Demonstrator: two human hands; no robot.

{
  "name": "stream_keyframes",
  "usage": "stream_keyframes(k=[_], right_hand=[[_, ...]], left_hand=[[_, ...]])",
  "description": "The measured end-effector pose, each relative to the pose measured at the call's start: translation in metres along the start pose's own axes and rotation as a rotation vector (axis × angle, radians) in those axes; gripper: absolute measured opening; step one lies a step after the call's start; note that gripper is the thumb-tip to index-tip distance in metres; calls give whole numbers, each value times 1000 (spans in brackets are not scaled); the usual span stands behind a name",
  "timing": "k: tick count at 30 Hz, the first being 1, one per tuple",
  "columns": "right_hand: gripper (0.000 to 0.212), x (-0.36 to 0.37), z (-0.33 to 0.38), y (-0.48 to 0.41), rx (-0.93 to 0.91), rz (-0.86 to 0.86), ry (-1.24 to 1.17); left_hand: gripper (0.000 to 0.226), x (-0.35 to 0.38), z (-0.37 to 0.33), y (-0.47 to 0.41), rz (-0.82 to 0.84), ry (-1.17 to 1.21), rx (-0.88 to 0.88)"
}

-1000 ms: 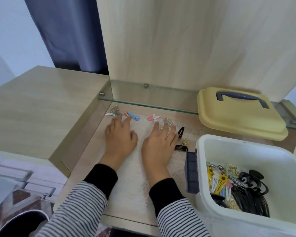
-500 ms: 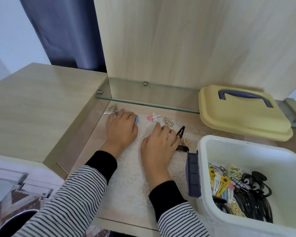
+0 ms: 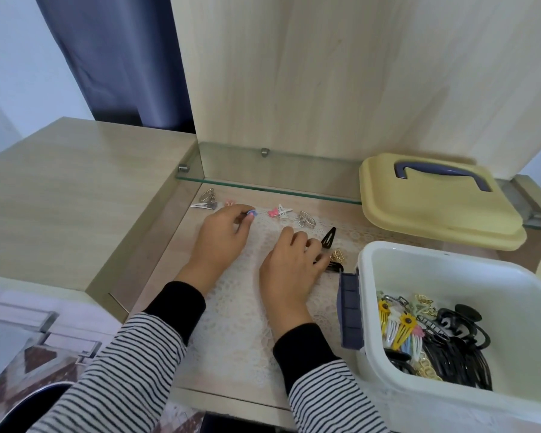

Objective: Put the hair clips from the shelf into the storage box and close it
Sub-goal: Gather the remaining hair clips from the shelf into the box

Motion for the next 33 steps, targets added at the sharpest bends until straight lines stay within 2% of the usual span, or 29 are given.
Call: stream_keyframes(k=[3,6,11,14,19,21,26,30,33], right_hand=[[22,-7,4,1,-21,5,-17],[29,-16,9,6,-59,-6,-89],[34,-48,16,7,-154,-41,-327],[30,-79,13,0,-188,-66,-467],[18,-138,-17,-19,-285,-128,-438],[7,-157,-35,-30,-336,-63,-420],[16,-181,-102,-64,-307,225,-493],[20,-174,-154,-78,-311,406,-499],[19,-155,-191,-81,-280,528,-486]], left_hand=[[13,-5,-5,7,-14,217,-158],[9,-9,-20,12,-21,342,-193],[16,-22,-68,14,-64,442,-149],[11,-36,-108,12,-116,517,-90],[11,-52,-168,8,-195,636,19],[10,-50,-186,7,-195,699,27],[9,-12,-221,16,-25,696,26],[8,37,-227,30,230,743,-190],[4,70,-227,43,444,616,-279]])
Point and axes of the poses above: each hand's wrist, its own y-axis away from the middle knuckle, its own x-axis out of the palm, z = x × y, the point moved 7 cm from there along -y, towards the middle knuckle, and after that the axes turned 14 degrees about y, right-handed, at the moved point
